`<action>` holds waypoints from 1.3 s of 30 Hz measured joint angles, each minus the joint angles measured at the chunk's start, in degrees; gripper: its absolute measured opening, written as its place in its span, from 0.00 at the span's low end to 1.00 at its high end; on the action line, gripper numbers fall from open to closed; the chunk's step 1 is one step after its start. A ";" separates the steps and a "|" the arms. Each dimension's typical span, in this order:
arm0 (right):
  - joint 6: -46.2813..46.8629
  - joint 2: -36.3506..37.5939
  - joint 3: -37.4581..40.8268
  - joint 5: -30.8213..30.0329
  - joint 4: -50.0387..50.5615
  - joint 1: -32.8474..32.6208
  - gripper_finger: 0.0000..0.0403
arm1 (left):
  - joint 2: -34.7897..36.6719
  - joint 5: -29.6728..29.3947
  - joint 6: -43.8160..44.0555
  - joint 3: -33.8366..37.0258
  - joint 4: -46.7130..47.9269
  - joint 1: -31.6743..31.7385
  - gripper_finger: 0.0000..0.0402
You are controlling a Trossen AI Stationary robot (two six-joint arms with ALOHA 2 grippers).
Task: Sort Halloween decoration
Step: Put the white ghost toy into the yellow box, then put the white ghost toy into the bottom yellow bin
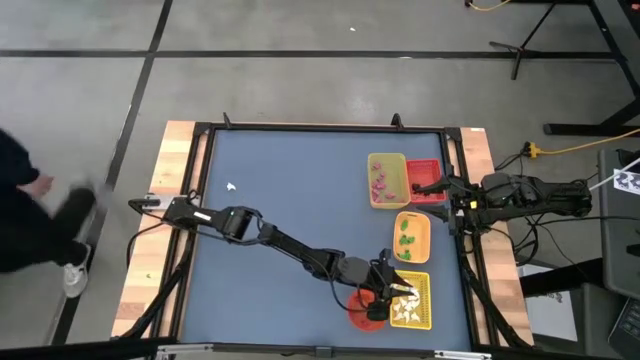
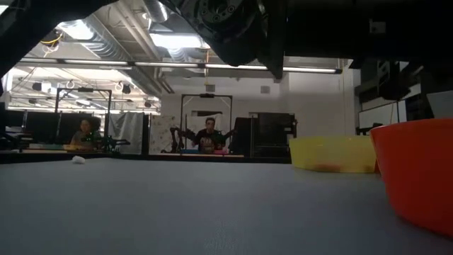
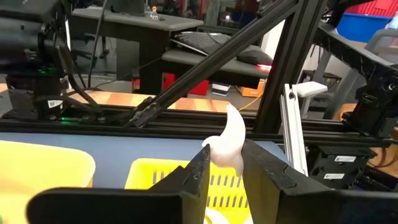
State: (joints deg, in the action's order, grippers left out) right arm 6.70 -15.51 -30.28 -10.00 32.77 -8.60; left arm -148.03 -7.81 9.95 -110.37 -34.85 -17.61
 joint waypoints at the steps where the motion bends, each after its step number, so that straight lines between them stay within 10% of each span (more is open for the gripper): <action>1: 0.00 0.00 0.00 0.00 0.00 0.00 0.56 | 0.00 0.00 0.06 0.00 0.04 0.00 0.18; 19: -2.51 9.62 0.00 0.57 -0.33 -0.02 0.56 | 3.66 -0.06 -0.18 0.02 5.00 2.31 0.36; 39: -5.74 15.08 18.84 0.53 -21.02 0.00 0.56 | 43.12 -0.68 3.16 0.01 95.32 16.77 0.36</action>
State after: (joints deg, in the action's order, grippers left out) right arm 0.96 -0.43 -11.44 -9.47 11.76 -8.60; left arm -104.91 -8.50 13.11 -110.36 60.47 -0.84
